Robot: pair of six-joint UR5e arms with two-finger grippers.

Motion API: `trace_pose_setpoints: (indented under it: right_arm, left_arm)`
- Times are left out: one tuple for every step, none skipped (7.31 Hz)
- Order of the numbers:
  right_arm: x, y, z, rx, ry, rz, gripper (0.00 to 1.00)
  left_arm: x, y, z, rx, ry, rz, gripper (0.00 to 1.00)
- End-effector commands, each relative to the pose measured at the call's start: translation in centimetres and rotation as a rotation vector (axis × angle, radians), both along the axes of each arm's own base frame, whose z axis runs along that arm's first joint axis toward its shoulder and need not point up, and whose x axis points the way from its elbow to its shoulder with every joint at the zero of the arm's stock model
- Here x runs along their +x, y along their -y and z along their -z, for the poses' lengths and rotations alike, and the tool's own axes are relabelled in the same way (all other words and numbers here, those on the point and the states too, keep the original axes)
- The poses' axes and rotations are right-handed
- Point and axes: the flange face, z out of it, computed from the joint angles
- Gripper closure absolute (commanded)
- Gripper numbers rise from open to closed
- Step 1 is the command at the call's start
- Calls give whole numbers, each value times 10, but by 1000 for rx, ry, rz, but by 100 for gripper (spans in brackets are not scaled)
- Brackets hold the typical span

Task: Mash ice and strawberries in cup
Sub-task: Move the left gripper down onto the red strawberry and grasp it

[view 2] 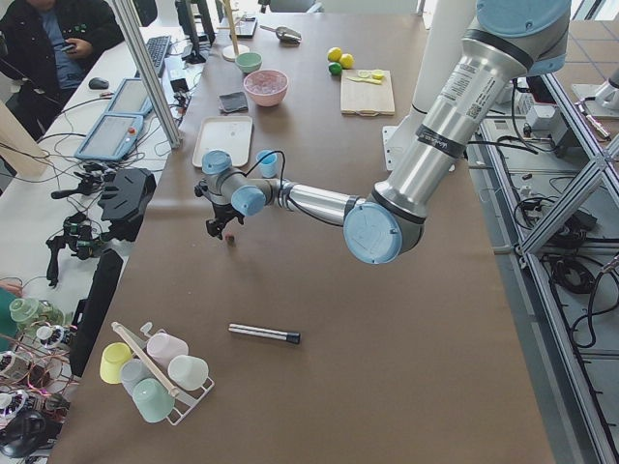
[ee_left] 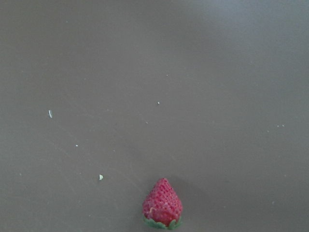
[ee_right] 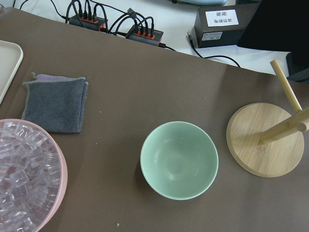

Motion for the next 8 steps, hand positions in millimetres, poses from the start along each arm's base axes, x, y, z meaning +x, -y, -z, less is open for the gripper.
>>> trace_pose_setpoints:
  right_arm:
    - [1,-4,-5,-7,-1,-3,1]
    - [1,-5,-8,-11,-3,-3,1]
    - [2,-5,-10,-13,-10,-8,1]
    - [2,-5,-9,-9,-13,-11,1]
    - [2,-5,-9,-9,-14,-12,1]
    - [2,-5,-9,-8,-14,-12,1]
    - [2,-5,-9,-8,-14,-12,1]
    - [3,-5,-8,-6,-13,-13,1]
  left_arm:
    - [17,7,-1,-9,16,-11,10]
    - [25,9,-2,-2,37,-6,10]
    - [24,9,-4,-4,41,-6,10]
    - [24,9,-15,-19,53,-7,10]
    - [25,9,-15,-20,53,-8,10]
    - [25,8,-19,-27,57,-8,13]
    - [25,8,-18,-24,55,-8,23]
    - [26,9,-16,-22,52,-8,26]
